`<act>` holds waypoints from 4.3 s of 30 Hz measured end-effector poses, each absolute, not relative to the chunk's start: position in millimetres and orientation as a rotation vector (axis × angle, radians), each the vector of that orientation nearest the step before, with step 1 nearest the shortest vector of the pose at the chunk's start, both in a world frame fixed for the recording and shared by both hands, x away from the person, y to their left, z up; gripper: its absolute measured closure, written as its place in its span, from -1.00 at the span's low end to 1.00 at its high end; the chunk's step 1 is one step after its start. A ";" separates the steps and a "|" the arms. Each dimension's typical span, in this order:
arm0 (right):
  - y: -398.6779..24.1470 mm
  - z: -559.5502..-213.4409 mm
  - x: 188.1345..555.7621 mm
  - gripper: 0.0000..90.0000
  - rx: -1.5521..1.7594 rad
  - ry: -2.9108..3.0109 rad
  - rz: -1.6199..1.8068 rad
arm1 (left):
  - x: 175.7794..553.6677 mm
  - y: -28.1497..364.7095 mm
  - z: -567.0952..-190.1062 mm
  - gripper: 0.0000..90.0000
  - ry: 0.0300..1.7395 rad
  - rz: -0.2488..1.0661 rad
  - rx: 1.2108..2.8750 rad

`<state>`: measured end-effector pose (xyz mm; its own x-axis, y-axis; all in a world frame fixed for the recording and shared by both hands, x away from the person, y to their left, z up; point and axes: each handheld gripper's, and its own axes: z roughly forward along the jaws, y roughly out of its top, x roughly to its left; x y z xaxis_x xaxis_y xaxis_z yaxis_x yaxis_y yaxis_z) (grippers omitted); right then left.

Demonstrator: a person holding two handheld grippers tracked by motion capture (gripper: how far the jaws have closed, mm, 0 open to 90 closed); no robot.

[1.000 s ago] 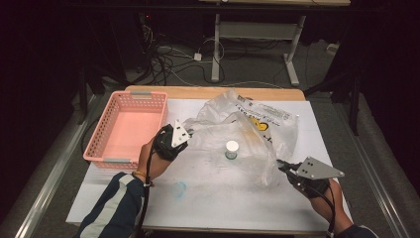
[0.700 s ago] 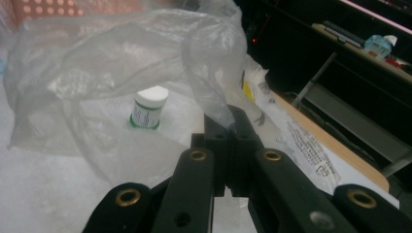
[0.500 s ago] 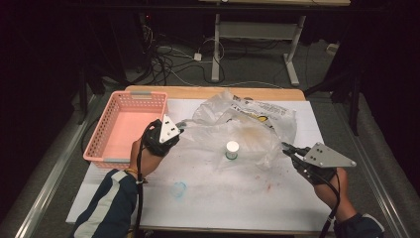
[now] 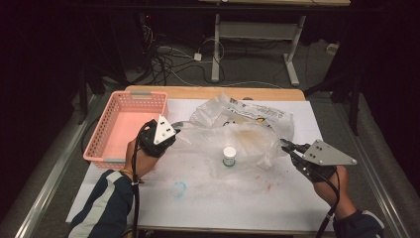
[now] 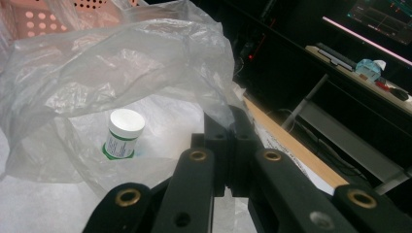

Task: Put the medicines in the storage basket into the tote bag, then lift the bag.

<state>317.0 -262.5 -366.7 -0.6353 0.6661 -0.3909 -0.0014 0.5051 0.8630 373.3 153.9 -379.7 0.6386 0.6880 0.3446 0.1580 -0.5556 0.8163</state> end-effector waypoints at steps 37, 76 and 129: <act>-249.1 -349.0 328.5 1.00 0.506 1.973 1.204 | 387.7 135.5 -364.1 0.94 0.568 0.761 1.960; -243.7 -280.3 396.4 1.00 0.699 1.830 1.302 | 428.6 120.4 -305.7 0.94 0.642 0.776 1.704; -293.1 -280.4 496.4 1.00 1.034 1.701 1.105 | 513.3 85.7 -270.2 0.02 0.794 0.854 1.794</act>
